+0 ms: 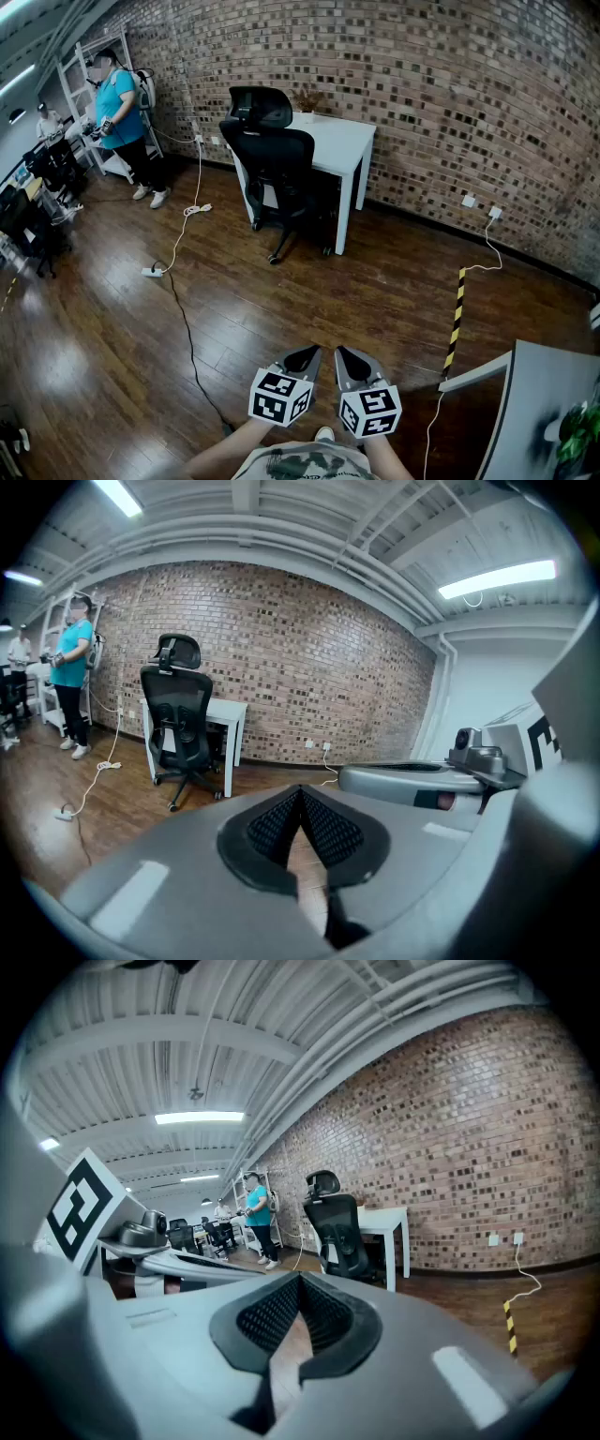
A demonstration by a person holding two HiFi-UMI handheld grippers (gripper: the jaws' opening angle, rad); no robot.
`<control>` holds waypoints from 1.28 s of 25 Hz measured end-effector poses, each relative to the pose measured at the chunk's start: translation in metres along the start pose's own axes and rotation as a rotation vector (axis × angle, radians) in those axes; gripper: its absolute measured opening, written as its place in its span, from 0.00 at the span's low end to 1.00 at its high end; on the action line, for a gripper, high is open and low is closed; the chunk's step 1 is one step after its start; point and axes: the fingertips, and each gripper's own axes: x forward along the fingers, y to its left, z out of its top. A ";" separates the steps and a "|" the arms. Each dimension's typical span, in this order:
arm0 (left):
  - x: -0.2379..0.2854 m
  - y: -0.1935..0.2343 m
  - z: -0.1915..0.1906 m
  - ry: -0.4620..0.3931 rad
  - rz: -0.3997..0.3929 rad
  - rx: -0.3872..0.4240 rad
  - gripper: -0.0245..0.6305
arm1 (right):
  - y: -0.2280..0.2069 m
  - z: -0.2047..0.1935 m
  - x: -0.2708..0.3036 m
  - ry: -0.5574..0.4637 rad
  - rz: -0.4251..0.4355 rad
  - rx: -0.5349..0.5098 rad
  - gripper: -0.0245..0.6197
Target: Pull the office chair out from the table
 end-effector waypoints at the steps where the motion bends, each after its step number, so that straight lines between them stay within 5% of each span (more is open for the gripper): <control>1: 0.009 -0.004 0.007 -0.007 0.003 0.003 0.06 | -0.010 0.007 0.002 -0.012 0.000 -0.007 0.04; 17: 0.111 -0.002 0.063 -0.028 0.008 0.032 0.06 | -0.105 0.046 0.052 -0.027 -0.020 -0.027 0.04; 32: 0.246 0.097 0.171 -0.032 -0.098 0.034 0.06 | -0.191 0.121 0.212 0.011 -0.122 -0.040 0.06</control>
